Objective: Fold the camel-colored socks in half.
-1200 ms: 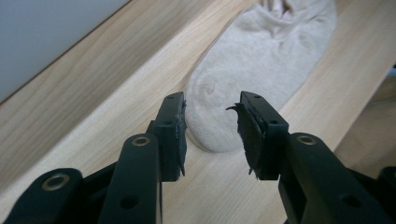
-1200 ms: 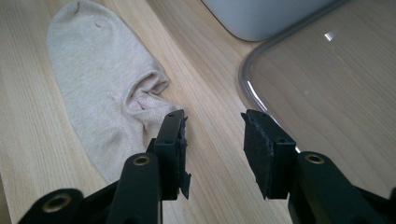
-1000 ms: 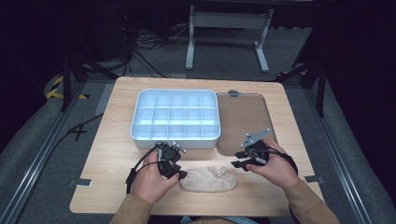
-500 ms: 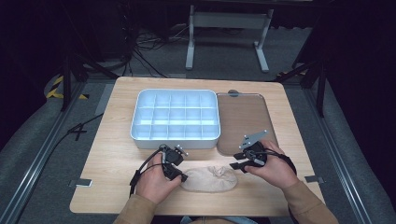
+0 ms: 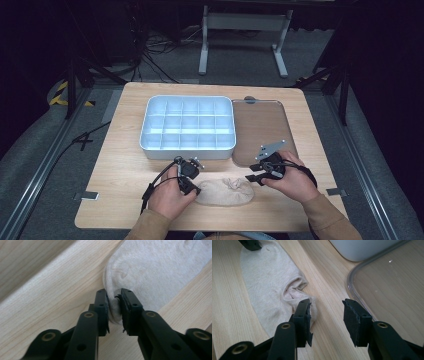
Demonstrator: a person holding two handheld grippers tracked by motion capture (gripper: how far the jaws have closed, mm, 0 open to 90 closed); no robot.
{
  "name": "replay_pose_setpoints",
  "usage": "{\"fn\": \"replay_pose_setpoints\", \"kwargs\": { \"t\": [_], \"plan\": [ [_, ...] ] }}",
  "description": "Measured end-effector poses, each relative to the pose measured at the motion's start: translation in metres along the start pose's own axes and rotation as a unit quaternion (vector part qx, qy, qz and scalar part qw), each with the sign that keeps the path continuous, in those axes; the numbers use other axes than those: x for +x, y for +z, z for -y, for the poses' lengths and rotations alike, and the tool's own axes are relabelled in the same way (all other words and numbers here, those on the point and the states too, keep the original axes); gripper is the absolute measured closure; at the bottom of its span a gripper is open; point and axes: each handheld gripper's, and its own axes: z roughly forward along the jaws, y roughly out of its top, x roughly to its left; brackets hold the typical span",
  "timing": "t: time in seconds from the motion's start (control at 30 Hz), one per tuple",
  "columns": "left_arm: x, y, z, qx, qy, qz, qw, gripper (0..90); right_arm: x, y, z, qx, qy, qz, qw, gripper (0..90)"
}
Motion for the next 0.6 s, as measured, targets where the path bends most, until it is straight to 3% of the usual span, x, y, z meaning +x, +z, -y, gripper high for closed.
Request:
{"fn": "replay_pose_setpoints", "kwargs": {
  "t": [0.23,0.3,0.43,0.6],
  "plan": [
    [-0.002,-0.001,0.0,0.001,0.001,-0.007,1.0,84.7,0.001,0.0,0.0,0.0,-0.003,-0.001,1.0,59.5],
    [-0.002,-0.001,0.0,0.002,0.0,-0.009,1.0,84.8,0.002,0.0,-0.001,0.0,-0.005,-0.004,1.0,65.1],
    [-0.001,-0.004,0.0,0.008,-0.001,-0.004,1.0,84.8,0.011,0.0,-0.006,-0.017,-0.017,-0.005,0.9997,85.8],
    [-0.001,-0.012,0.001,0.004,-0.005,-0.005,1.0,84.9,0.028,0.006,-0.012,-0.029,-0.024,-0.027,0.9989,89.7]
  ]
}}
